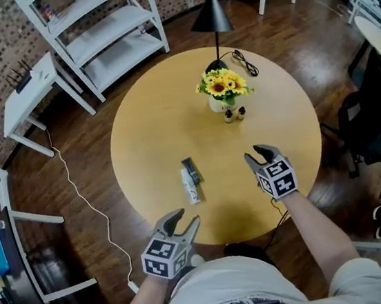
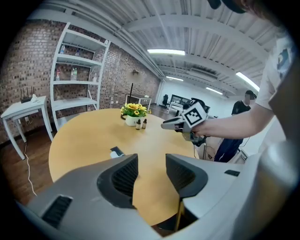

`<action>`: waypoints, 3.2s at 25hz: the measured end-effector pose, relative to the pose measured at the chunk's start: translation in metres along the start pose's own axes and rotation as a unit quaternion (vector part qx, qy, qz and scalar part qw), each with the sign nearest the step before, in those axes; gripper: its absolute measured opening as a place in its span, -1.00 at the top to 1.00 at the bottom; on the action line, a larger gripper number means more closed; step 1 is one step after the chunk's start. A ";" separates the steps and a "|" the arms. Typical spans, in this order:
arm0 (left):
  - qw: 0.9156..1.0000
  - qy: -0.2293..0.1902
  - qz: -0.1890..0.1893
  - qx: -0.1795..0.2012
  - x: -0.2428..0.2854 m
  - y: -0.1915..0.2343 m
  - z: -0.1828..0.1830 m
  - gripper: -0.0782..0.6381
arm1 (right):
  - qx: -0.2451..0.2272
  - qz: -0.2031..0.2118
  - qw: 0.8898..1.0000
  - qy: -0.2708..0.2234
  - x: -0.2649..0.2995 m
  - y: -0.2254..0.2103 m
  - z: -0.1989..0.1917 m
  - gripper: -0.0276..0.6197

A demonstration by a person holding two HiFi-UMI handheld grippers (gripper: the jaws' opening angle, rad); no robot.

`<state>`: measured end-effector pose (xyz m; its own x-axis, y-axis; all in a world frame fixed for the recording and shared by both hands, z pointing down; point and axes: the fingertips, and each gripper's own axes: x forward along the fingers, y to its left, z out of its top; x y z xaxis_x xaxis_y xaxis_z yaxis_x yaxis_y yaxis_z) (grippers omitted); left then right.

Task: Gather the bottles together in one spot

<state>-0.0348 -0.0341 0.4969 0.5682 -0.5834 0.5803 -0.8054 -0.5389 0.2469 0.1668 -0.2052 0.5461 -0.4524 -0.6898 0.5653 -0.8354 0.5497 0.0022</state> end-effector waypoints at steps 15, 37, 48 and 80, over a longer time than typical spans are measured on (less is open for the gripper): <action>0.997 -0.052 -0.058 -0.006 -0.112 0.008 -0.037 0.31 | 0.131 -0.089 0.987 -0.041 -0.226 0.172 -0.073 0.32; 0.998 -0.038 -0.041 -0.039 -0.159 0.009 -0.094 0.29 | 0.123 -0.068 0.989 -0.038 -0.237 0.248 -0.079 0.32; 0.998 -0.033 -0.028 -0.038 -0.076 0.002 -0.042 0.29 | 0.106 -0.025 0.993 -0.039 -0.187 0.164 -0.057 0.32; 0.974 0.144 0.170 -0.032 0.212 0.131 -0.036 0.27 | 0.106 0.035 0.994 0.011 -0.135 -0.013 -0.080 0.32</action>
<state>-0.0258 -0.2059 0.6803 0.2034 -0.5216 0.8286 -0.9531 -0.2993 0.0455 0.2638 -0.0818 0.5361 -0.5069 -0.6412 0.5761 -0.8499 0.4832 -0.2100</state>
